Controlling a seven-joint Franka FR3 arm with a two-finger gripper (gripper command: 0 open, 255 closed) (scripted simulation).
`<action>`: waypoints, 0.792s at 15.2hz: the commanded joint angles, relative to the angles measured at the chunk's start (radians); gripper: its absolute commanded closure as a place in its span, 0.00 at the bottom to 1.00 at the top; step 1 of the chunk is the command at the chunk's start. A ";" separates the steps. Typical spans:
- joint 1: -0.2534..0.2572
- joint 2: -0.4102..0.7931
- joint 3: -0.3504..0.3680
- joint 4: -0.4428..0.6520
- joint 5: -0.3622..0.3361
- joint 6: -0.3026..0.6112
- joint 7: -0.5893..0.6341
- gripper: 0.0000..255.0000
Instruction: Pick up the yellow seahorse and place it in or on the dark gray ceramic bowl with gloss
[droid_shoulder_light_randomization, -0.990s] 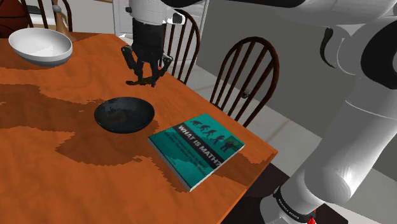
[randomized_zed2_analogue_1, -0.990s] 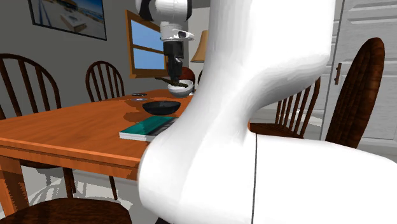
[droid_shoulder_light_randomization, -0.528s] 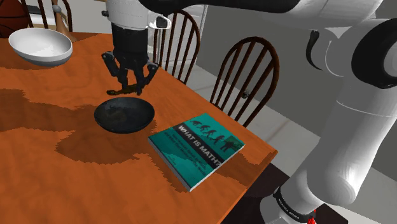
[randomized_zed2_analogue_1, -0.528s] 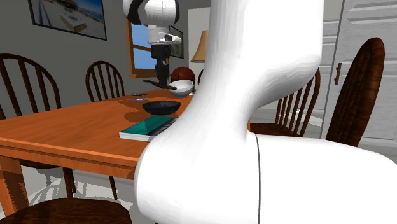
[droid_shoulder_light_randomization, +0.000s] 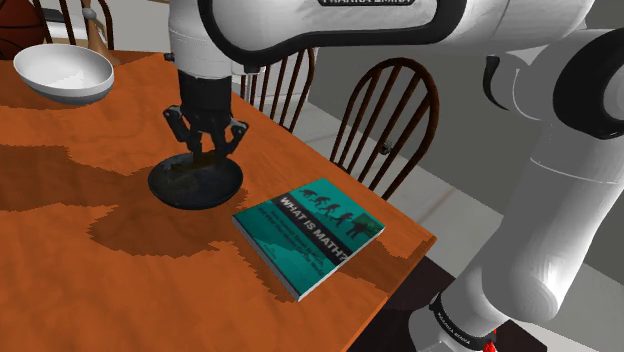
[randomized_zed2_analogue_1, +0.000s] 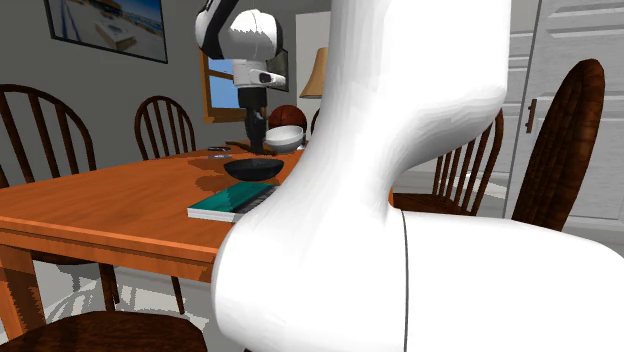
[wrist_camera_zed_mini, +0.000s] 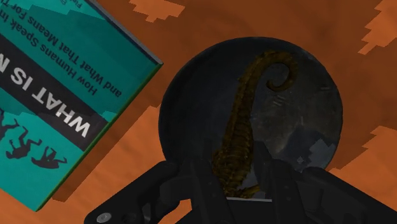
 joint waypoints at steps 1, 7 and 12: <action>0.000 0.004 -0.001 -0.023 -0.004 0.026 0.005 1.00; -0.001 0.008 -0.003 -0.055 -0.008 0.061 0.009 1.00; -0.001 0.008 -0.003 -0.055 -0.008 0.061 0.009 0.00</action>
